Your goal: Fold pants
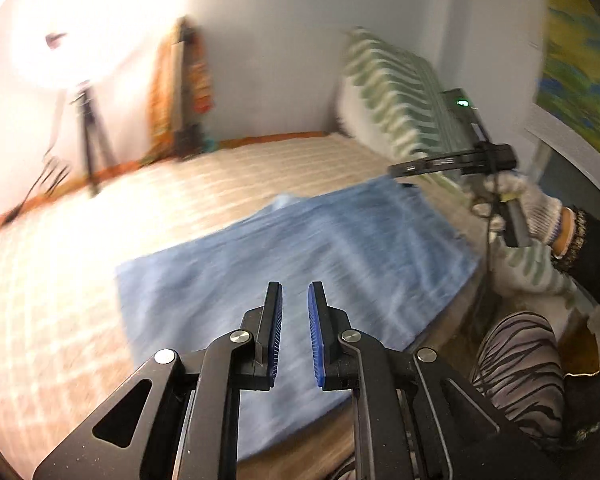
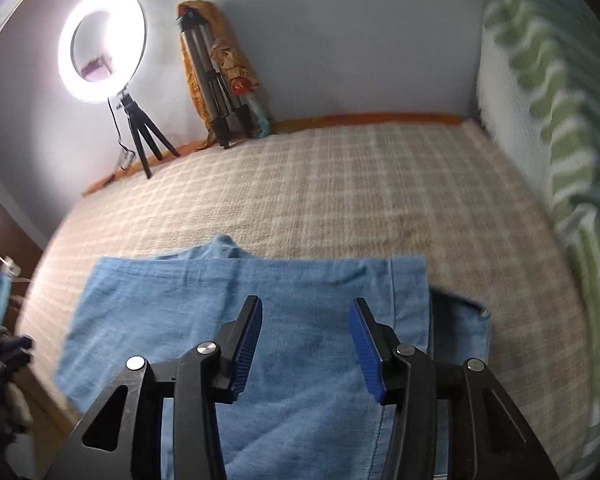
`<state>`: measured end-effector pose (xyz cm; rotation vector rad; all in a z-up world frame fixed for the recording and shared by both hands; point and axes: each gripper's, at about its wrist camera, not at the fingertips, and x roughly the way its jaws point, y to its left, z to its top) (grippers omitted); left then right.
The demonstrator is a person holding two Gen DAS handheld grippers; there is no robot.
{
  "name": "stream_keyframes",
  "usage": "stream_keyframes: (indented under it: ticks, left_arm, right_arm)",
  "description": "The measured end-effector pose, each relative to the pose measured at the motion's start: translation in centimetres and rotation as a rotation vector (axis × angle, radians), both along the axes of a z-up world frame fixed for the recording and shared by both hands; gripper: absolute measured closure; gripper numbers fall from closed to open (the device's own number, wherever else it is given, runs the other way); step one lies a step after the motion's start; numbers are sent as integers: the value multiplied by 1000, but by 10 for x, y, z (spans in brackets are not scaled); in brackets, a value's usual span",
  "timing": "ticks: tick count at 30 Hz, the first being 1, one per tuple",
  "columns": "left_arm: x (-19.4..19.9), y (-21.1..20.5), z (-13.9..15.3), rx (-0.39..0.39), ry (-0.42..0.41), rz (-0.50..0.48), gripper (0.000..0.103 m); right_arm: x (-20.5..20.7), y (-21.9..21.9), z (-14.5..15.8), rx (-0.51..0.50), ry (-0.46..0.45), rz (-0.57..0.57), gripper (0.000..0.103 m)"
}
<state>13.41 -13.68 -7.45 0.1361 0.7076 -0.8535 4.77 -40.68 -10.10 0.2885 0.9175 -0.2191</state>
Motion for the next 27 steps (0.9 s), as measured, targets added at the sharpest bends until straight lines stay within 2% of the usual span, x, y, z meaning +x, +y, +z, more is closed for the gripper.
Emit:
stream_keyframes:
  ticks: [3,7,9,10,11,16,23,27]
  left_arm:
    - [0,23,-8,12,23,64,91]
    - [-2,49,-22,9,61,126,89]
    - [-1,58,-30,5,85,162,65]
    - [0,62,-34,4,98,174,46]
    - [2,66,-40,1,112,188,44]
    - [9,74,-60,56,109,246,44]
    - [20,96,-78,-18,199,307,44]
    - [25,102,-79,-44,201,323,44]
  right_arm:
    - [5,6,5,-95,15,-29,50]
    - [6,8,16,-79,-9,-4,49]
    - [6,15,24,-62,-32,16,47]
    - [6,19,27,-46,-45,27,46]
    - [7,23,28,-33,-53,37,43]
    - [15,47,31,34,-77,95,41]
    - [48,98,23,177,-67,227,41]
    - [71,135,18,197,-49,304,41]
